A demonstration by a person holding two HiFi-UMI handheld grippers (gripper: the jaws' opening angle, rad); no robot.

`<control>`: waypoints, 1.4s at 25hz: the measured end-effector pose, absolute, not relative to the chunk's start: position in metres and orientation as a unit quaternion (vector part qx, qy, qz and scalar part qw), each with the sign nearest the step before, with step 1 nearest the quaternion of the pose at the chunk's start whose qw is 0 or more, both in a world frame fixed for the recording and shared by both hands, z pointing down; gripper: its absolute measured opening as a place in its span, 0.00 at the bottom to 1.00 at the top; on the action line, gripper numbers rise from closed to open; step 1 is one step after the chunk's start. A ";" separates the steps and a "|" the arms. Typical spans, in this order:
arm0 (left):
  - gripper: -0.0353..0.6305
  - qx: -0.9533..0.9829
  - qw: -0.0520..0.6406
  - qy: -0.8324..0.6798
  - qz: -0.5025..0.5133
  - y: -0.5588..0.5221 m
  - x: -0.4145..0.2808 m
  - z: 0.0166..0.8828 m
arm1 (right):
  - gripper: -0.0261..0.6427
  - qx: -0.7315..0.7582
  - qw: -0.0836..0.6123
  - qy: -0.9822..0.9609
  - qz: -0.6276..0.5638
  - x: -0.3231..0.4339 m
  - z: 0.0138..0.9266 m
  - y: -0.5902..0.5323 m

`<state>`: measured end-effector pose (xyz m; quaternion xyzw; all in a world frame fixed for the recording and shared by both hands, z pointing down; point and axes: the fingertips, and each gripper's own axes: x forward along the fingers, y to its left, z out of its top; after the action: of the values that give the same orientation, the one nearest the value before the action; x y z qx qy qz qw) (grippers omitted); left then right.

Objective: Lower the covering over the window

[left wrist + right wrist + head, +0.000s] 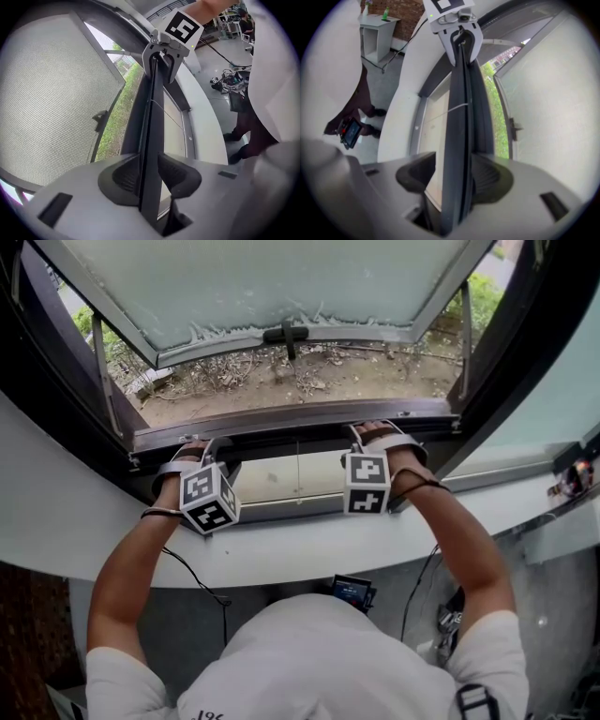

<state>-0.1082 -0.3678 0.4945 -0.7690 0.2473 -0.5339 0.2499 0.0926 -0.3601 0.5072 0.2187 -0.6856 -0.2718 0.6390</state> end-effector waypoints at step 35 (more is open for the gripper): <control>0.23 -0.866 0.139 0.338 -0.340 -0.342 -0.084 0.431 | 0.34 0.303 0.540 -0.746 -0.245 0.088 0.469 -0.337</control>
<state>-0.0841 -0.3420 0.4310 -0.8664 0.3381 -0.3399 0.1394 0.0880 -0.3371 0.4690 0.3027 -0.7461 -0.2453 0.5399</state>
